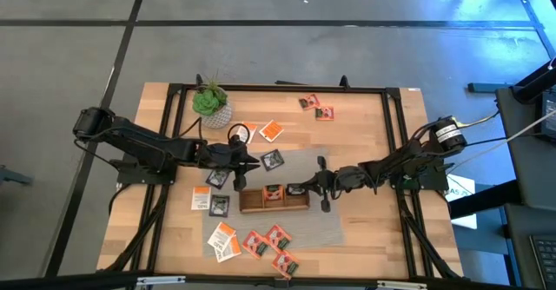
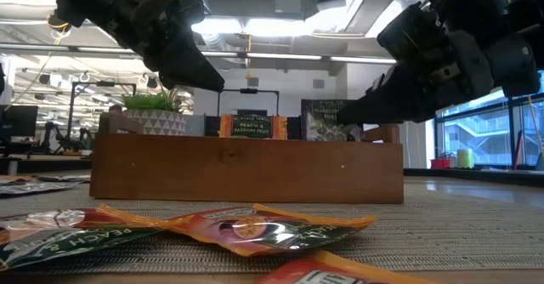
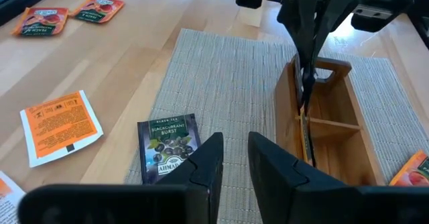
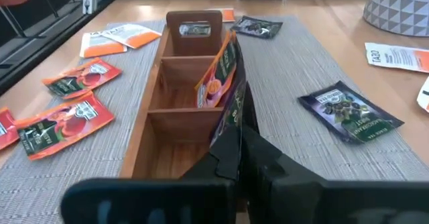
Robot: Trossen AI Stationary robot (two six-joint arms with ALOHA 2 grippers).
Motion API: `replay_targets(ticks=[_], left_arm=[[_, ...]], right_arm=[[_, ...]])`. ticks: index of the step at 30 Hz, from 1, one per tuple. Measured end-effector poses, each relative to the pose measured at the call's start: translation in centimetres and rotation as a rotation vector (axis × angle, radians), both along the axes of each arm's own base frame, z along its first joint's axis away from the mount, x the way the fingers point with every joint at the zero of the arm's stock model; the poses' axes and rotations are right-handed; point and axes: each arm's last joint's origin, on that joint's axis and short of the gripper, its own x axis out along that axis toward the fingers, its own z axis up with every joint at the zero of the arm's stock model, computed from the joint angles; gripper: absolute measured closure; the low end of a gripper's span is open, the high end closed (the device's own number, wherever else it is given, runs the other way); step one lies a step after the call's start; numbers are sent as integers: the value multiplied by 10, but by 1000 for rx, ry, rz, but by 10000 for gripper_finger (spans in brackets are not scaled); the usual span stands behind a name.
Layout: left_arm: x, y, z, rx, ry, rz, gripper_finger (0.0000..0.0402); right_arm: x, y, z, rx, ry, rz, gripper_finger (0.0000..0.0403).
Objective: Pick & Place Tea
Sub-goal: Put the purple tea bag into the right section of the wooden organizer
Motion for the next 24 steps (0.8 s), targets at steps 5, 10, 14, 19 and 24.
replay_targets(ticks=[5,10,14,19,24], left_arm=[[0,0,0,0,1,0,335],[0,0,0,0,1,0,332],[0,0,0,0,1,0,332],[0,0,0,-1,4,-2,335],[0,0,0,-39,-2,14,334]], right_arm=[[1,0,2,5,-18,0,388],[1,0,3,-32,-30,13,361],[2,1,4,-33,-33,13,330],[2,1,4,-33,-42,13,301],[1,0,23,-64,-126,24,291]])
